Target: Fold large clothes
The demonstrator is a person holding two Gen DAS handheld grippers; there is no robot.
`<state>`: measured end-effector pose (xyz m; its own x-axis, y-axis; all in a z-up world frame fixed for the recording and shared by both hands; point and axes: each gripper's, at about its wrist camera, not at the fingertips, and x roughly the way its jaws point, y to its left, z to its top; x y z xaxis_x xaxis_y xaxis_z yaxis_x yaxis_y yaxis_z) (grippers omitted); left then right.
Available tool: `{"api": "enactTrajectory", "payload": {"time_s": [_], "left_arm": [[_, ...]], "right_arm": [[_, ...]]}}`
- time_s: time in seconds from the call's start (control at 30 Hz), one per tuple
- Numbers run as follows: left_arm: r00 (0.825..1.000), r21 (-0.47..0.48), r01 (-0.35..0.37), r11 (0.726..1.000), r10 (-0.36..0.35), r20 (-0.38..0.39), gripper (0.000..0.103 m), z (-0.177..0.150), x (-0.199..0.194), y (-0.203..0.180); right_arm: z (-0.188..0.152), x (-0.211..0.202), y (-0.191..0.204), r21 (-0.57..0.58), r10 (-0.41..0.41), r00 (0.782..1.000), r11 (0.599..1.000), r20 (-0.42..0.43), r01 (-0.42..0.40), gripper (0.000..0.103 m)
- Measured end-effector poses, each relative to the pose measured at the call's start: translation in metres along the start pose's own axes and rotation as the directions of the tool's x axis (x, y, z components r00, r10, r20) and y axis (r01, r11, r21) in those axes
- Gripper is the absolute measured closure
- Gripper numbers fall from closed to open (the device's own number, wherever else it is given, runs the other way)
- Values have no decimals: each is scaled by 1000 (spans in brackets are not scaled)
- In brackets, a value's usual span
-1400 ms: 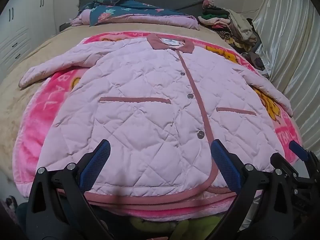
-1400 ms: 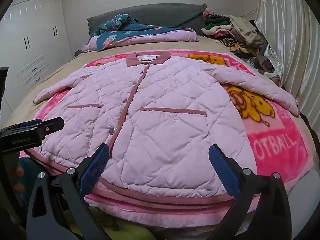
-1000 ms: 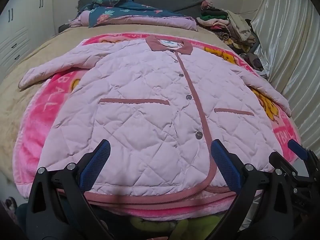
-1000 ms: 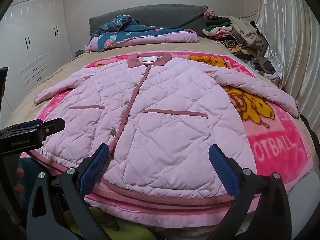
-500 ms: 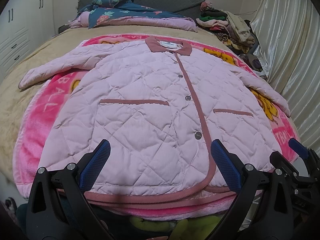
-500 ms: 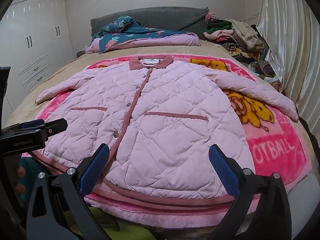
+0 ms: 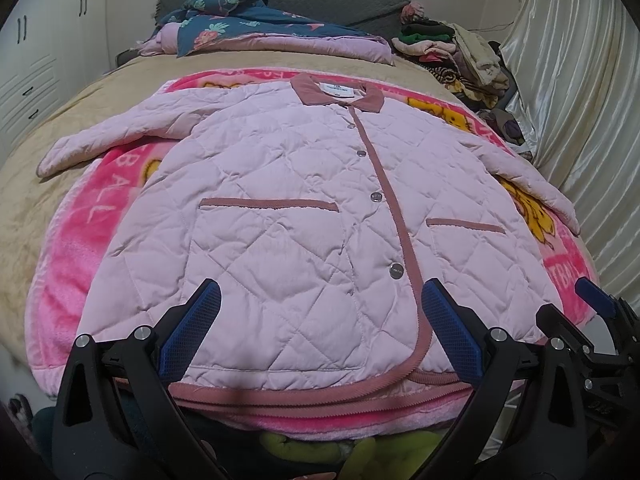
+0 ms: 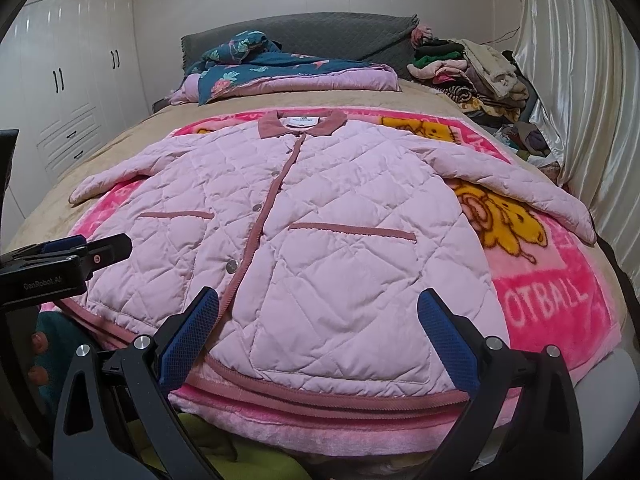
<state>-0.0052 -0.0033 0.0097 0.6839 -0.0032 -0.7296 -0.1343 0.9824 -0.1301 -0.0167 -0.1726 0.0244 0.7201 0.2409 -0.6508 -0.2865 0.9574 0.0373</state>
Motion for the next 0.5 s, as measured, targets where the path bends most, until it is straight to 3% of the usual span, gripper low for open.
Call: {"api": "enactTrajectory", "payload": {"time_s": [0.5], "left_arm": [[1000, -3, 3, 1000, -3, 0, 9, 0, -2, -1]], "right_arm": [[-2, 2, 2, -4, 9, 1000, 1000, -2, -9, 4]]}}
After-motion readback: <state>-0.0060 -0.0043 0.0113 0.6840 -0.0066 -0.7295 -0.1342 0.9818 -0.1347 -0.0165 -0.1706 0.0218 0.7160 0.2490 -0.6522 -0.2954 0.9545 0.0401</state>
